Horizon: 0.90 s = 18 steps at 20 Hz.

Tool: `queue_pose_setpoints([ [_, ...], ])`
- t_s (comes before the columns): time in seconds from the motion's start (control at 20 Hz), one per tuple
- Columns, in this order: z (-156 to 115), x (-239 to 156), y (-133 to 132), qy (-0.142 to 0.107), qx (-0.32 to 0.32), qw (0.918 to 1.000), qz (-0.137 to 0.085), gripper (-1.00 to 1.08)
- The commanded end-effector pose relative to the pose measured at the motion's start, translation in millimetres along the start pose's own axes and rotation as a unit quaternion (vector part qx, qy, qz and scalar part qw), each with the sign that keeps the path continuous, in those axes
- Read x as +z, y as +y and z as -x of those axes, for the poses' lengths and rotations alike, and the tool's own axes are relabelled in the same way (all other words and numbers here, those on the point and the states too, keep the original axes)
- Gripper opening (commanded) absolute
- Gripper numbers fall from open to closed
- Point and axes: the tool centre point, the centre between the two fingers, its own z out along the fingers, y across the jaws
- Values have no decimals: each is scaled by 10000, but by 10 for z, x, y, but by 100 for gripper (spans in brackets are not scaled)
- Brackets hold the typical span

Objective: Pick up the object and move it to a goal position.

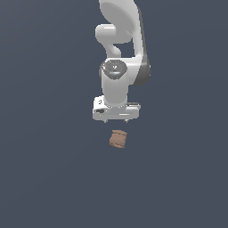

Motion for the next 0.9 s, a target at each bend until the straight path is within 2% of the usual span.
queue_pose_setpoints([
  [0.0,0,0,0,0,0,10000,0,100],
  [0.45,-69,-62,-307,115,-81,9998,-161,100],
  [0.85,-93,-25,-291,125,14,9998,-145,100],
])
